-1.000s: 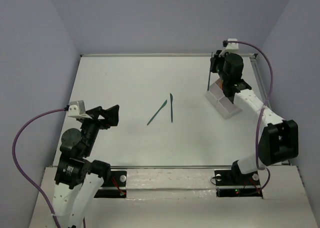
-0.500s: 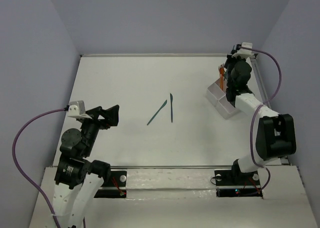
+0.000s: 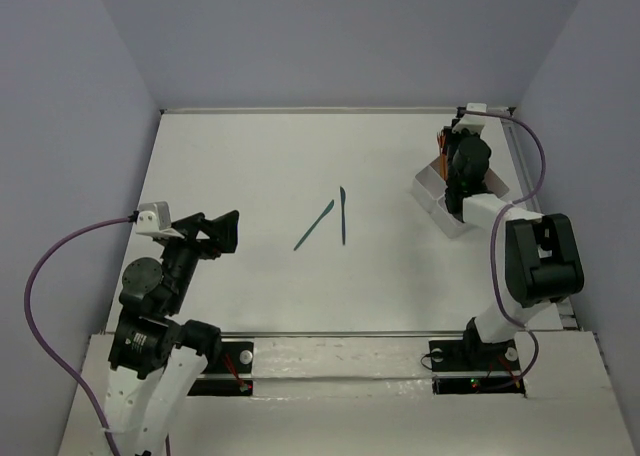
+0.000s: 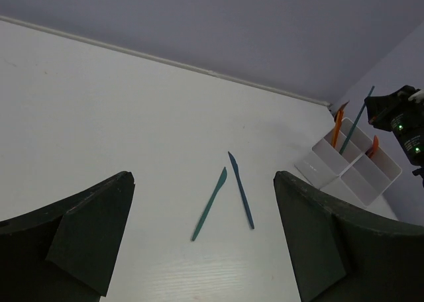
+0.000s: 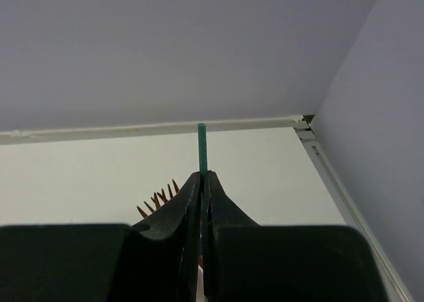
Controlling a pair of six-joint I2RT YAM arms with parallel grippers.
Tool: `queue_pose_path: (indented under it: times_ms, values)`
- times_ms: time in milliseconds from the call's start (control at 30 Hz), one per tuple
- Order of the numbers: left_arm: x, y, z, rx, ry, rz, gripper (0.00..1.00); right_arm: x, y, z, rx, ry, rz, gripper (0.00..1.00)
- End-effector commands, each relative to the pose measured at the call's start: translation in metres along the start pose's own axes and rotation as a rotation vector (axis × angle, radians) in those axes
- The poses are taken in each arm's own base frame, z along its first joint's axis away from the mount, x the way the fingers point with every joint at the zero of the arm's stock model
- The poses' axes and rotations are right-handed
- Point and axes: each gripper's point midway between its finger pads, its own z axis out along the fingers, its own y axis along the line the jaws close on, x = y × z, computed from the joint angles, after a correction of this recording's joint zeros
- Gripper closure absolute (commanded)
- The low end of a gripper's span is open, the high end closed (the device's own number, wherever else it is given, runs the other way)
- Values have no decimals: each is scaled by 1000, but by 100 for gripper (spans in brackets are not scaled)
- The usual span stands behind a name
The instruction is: Sort the eating utensils into containers
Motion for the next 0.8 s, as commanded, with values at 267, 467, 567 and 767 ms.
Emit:
queue_pose_path:
  times_ms: [267, 467, 567, 767]
  values:
    - [-13, -10, -4, 53, -60, 7, 1, -49, -5, -10, -23, -63, 118, 50]
    - [-12, -10, -4, 53, -60, 6, 1, -67, 63, -37, -193, 66, 210, 50]
    - [-11, -10, -2, 51, -54, 6, 1, -47, 104, -66, -303, 216, 263, 52]
    - [-7, -9, 1, 46, -34, 10, 1, 43, 214, -151, -518, 561, 201, 52]
